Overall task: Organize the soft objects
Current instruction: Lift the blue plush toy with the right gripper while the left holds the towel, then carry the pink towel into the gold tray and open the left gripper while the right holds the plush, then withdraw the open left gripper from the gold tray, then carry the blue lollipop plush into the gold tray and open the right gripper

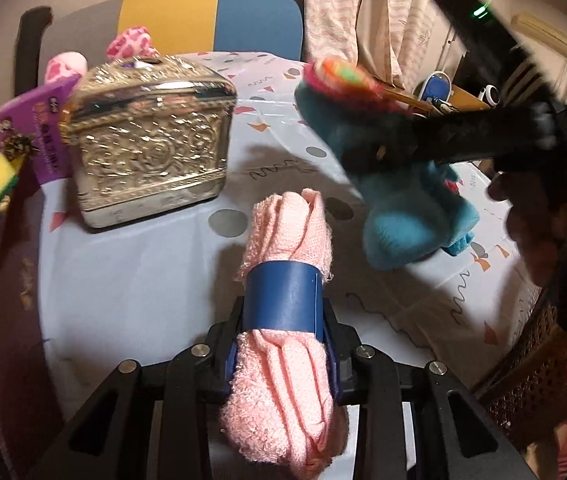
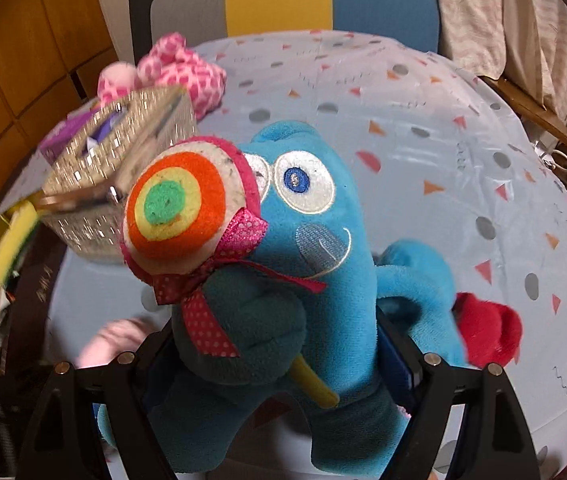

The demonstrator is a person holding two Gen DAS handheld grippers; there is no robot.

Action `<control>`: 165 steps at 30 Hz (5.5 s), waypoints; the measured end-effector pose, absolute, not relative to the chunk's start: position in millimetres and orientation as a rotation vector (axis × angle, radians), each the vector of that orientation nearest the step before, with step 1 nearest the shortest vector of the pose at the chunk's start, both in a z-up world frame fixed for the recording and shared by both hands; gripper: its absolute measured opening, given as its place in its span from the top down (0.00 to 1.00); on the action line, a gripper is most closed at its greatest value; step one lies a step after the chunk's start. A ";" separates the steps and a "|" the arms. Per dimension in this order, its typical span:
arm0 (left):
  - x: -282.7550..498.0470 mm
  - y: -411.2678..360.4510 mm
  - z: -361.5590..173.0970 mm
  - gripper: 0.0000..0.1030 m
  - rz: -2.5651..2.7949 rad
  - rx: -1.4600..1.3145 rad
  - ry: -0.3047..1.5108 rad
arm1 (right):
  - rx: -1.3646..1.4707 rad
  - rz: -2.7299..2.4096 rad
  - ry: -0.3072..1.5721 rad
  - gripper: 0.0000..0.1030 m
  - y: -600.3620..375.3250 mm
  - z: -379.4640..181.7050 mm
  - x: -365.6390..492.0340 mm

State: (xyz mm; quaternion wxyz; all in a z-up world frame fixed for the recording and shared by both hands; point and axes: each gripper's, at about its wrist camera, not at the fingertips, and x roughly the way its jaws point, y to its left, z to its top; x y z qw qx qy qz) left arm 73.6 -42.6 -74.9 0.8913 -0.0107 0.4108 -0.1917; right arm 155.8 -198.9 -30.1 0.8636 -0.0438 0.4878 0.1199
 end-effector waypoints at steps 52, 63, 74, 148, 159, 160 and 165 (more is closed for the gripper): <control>15.1 69.9 21.3 0.68 -0.167 -0.096 0.700 | -0.353 0.228 1.092 0.13 -167.6 -69.8 150.6; 10.3 212.0 21.7 0.68 0.075 -0.255 0.743 | -0.372 0.228 1.086 0.13 -166.7 -69.7 149.5; 56.3 303.7 -19.8 0.67 0.231 -0.342 0.860 | -0.374 0.229 1.085 0.13 -166.6 -69.8 150.3; -48.6 288.9 -5.5 0.39 0.503 -0.325 0.699 | -0.238 0.836 0.880 0.15 143.0 59.0 103.4; -55.9 314.0 -13.5 0.39 0.543 -0.395 0.711 | -0.405 0.803 0.994 0.05 235.4 -46.7 137.1; -56.0 313.9 -14.0 0.39 0.539 -0.398 0.712 | -0.408 0.808 0.985 0.05 235.8 -46.5 135.0; -57.2 313.8 -11.1 0.39 0.539 -0.402 0.699 | -0.309 0.875 1.018 0.03 222.9 -31.0 134.4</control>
